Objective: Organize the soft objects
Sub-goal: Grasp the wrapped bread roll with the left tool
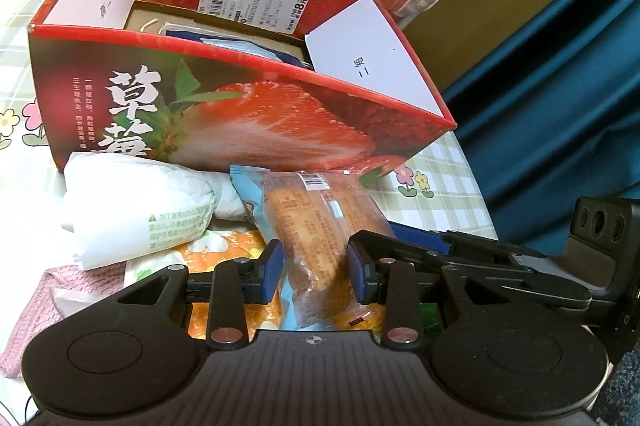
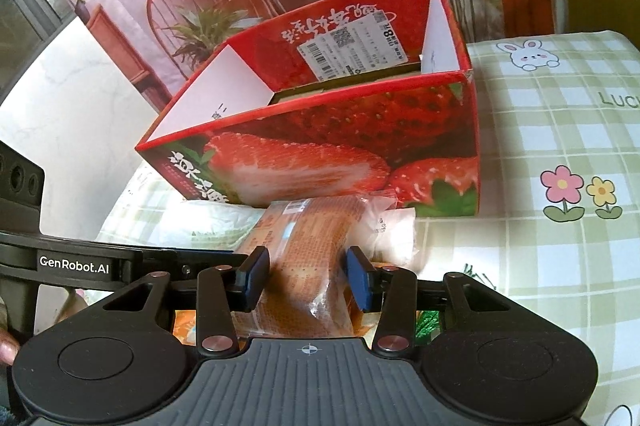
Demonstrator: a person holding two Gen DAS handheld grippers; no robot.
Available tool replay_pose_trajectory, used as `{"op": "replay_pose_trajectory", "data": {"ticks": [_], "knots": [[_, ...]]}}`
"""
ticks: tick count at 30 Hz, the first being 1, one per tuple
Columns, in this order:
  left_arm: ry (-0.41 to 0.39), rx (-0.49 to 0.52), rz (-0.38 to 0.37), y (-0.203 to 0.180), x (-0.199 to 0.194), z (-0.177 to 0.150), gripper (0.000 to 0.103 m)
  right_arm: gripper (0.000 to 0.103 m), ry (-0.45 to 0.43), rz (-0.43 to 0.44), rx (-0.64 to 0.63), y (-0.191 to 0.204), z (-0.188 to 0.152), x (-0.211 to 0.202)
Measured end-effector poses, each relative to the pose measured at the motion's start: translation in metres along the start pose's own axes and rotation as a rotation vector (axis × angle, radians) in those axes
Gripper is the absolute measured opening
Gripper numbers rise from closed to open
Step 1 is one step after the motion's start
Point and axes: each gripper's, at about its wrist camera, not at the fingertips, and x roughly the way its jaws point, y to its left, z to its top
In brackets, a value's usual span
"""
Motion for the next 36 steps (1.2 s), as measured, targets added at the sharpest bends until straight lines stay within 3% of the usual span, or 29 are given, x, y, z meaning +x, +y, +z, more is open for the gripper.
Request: {"op": "replay_pose_trajectory", "data": {"ticks": [10,36], "knots": [[-0.003,-0.004,-0.017,0.001,-0.001,-0.002,0.036,0.041,0.002,0.014,0.061,-0.004,-0.002,0.002],[-0.098,0.043,-0.035,-0.007,-0.031,-0.006,0.037,0.038,-0.061,0.010,-0.008,0.020,0.006,-0.016]]}}
